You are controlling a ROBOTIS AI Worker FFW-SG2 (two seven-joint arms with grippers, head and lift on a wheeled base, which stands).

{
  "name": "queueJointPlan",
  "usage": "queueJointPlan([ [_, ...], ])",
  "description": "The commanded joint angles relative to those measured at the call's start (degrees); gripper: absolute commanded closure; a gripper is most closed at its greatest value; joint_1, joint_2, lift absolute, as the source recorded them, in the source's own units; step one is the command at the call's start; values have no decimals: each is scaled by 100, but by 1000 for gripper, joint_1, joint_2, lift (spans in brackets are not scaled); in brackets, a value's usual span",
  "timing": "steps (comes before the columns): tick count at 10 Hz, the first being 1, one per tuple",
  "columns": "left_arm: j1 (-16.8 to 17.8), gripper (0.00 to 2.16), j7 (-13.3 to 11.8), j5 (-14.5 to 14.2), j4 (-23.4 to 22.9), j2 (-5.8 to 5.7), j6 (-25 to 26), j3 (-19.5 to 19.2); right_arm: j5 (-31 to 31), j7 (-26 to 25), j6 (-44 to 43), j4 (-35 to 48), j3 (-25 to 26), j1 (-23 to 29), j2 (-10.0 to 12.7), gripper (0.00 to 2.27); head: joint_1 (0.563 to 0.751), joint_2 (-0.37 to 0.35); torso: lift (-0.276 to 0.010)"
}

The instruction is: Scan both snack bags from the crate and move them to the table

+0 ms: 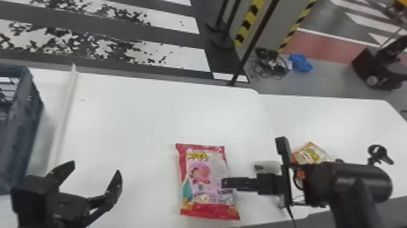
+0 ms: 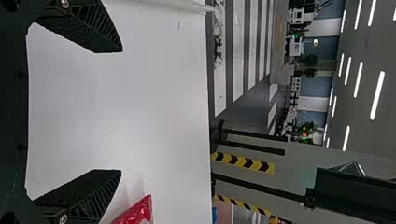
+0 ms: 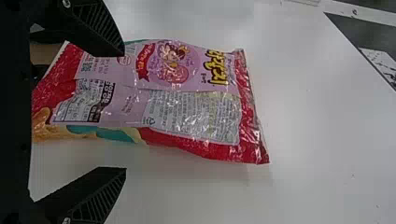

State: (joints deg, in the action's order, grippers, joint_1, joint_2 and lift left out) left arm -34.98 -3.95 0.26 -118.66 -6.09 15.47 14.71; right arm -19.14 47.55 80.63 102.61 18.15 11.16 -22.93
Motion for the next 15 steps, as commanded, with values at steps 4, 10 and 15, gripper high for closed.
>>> queueJointPlan([
  [4,97,66,0,1,62,21,67,111,815,88,195,-286,-989,-439,-247,1085,695,-350,-87],
  [10,132,66,9,1,141,21,67,181,991,220,-121,-251,-734,-220,-185,2243,695,-350,-87],
  [15,132,66,9,10,167,21,49,243,103,237,442,1217,576,439,-98,2243,695,-350,-87],
])
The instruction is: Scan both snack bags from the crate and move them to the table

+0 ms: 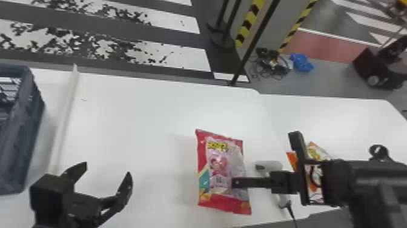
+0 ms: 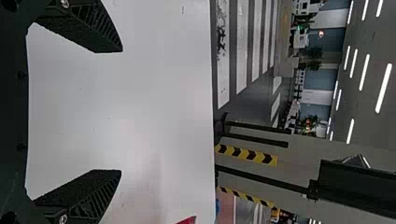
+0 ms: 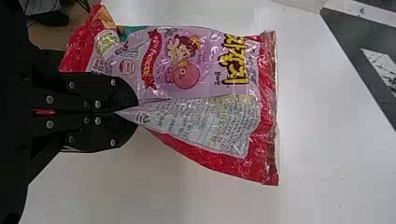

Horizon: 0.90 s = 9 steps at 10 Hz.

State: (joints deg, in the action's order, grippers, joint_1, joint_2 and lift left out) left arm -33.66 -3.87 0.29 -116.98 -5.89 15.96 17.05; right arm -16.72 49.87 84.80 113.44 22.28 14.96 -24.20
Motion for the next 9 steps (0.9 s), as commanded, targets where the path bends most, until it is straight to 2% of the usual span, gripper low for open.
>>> queueJointPlan([
  [1,0,66,0,15,9,0,0,9,-341,-3,7,302,541,121,152,2243,695,-350,-87],
  [2,-44,66,9,24,0,0,-18,18,-754,-73,42,302,998,68,240,2243,695,-350,-87],
  [3,-88,66,9,24,0,-9,-123,18,-1378,-390,-28,258,1525,42,346,2246,695,-350,-87],
  [4,-106,66,9,24,9,-26,-141,9,-1738,-706,-222,170,1974,-81,671,2243,695,-350,-87],
  [5,-106,66,9,24,9,-18,-158,9,-1975,-1146,-503,-85,2237,-309,899,2246,695,-350,-87],
  [7,-114,66,0,24,-26,-44,-158,9,-2195,-1919,-1646,-639,2299,-591,1013,2246,695,-350,-87],
  [9,-132,66,0,24,-9,-61,-176,9,-1879,-2429,-2735,-1245,2308,-1153,1005,2246,695,-350,-87],
])
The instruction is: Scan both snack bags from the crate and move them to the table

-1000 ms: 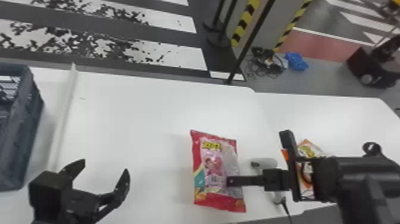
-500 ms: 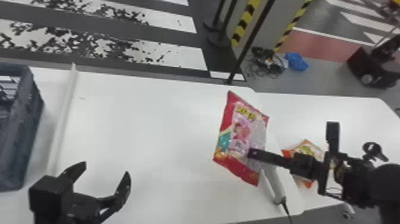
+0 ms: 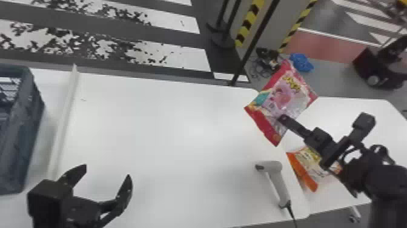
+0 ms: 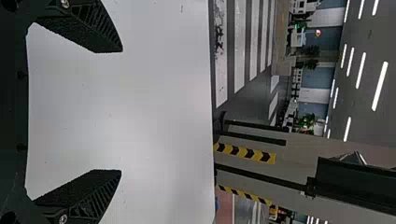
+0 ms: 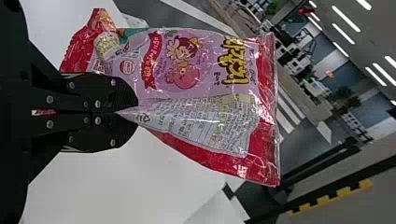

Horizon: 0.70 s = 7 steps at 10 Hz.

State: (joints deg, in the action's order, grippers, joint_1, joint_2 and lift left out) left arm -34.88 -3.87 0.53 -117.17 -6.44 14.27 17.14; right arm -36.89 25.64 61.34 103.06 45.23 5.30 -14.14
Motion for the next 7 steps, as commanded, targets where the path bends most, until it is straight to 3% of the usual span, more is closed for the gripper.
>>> queueJointPlan([
  [1,-36,66,0,0,2,-15,-7,0,410,-130,-865,-586,20,-521,-36,2246,695,-350,-87],
  [4,-54,66,0,0,2,-33,-43,0,964,-560,-2218,-1798,-103,-987,-396,2246,695,-350,-87],
  [7,8,66,-27,-9,37,-33,-43,26,1368,-1193,-3238,-3064,-296,-987,-774,2246,695,-350,-87],
])
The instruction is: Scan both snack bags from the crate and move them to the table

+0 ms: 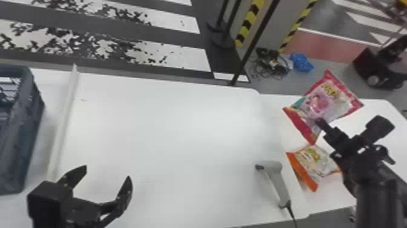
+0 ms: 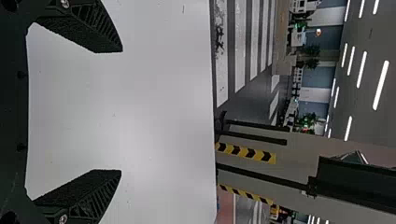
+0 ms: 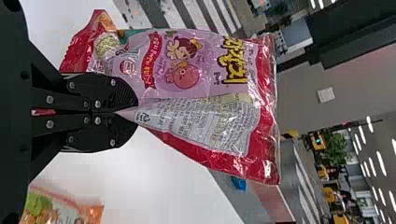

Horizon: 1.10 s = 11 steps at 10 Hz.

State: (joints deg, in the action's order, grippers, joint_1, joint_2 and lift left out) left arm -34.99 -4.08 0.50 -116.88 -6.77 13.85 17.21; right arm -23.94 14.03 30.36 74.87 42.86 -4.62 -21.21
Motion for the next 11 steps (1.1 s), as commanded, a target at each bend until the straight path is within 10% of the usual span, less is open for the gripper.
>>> queueJointPlan([
  [1,72,66,-14,-7,43,0,18,55,232,-191,-491,-552,-147,40,-147,2243,695,-350,-87],
  [2,116,66,-14,-7,60,0,18,98,293,-349,-526,-772,-235,49,-208,2219,695,-350,-87],
  [3,133,66,-14,2,78,0,18,116,329,-489,-667,-851,-384,84,-243,1730,695,-350,-87],
  [4,133,66,-22,-7,78,-9,35,125,478,-656,-790,-851,-560,102,-270,454,695,-350,-87],
  [5,133,66,-14,2,51,-18,35,134,513,-859,-737,-843,-709,111,-314,-1,695,-350,-87],
  [8,54,66,13,2,-116,-62,53,134,258,-1465,827,282,-551,752,-138,53,695,-350,-87],
  [11,80,66,22,2,-239,-35,88,178,-796,-1386,1249,3324,-217,2501,890,63,695,-350,-87],
])
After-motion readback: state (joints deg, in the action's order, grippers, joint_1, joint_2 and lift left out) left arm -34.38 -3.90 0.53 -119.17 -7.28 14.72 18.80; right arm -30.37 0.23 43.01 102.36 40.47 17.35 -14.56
